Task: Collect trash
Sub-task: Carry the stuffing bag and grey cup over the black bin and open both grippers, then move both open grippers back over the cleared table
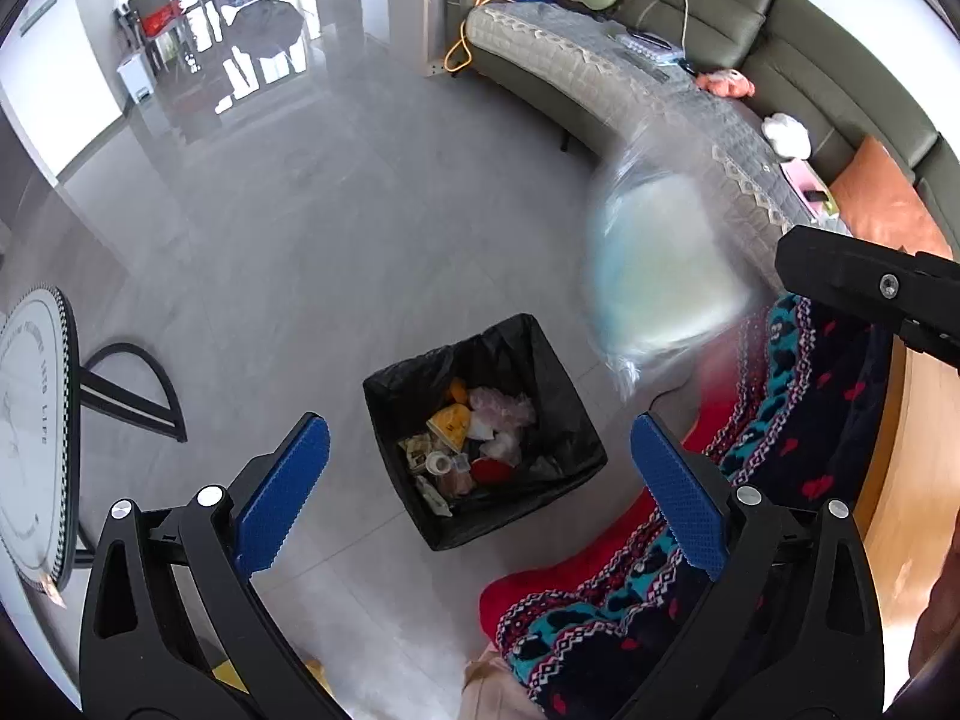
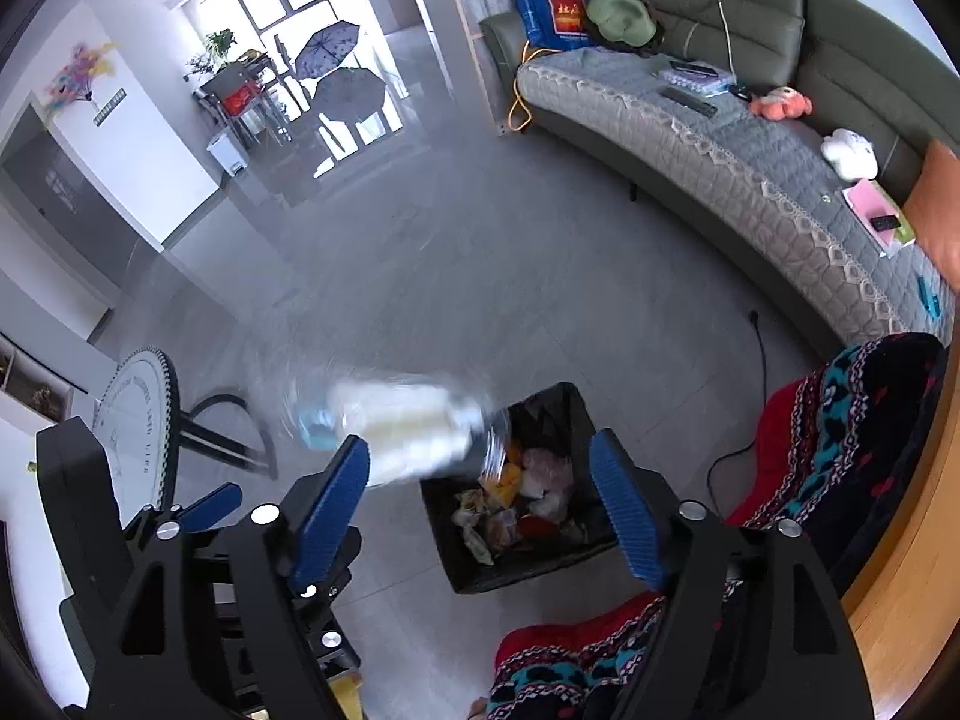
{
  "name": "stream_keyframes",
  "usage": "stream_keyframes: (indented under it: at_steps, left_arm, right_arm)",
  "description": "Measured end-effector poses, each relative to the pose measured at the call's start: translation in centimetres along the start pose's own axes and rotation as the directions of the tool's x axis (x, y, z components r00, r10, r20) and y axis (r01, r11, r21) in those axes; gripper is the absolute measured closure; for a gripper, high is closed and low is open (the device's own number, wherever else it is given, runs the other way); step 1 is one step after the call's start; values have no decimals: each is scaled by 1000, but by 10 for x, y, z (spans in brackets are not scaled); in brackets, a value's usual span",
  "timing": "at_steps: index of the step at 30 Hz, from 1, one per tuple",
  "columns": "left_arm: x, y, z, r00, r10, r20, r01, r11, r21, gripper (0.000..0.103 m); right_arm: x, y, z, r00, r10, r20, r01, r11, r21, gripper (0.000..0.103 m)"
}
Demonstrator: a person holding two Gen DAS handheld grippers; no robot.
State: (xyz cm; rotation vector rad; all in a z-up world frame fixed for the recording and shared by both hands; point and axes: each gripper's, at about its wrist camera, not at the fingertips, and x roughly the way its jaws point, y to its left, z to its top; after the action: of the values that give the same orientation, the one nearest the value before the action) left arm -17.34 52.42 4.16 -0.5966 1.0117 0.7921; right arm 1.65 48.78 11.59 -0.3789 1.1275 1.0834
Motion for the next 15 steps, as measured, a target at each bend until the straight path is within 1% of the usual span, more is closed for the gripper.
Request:
stream_keyframes:
  at_steps: [6, 15]
  left_arm:
    - [9, 4, 0, 1000, -13, -23, 13, 1000, -14, 6]
    - [6, 2, 3, 1000, -24, -19, 24, 1000, 1, 6]
  right_arm:
    - [4, -7, -4, 1000, 6, -21, -6, 1000, 10, 25]
    - [-2, -11, -9, 1000, 13, -16, -13, 1000, 26, 25]
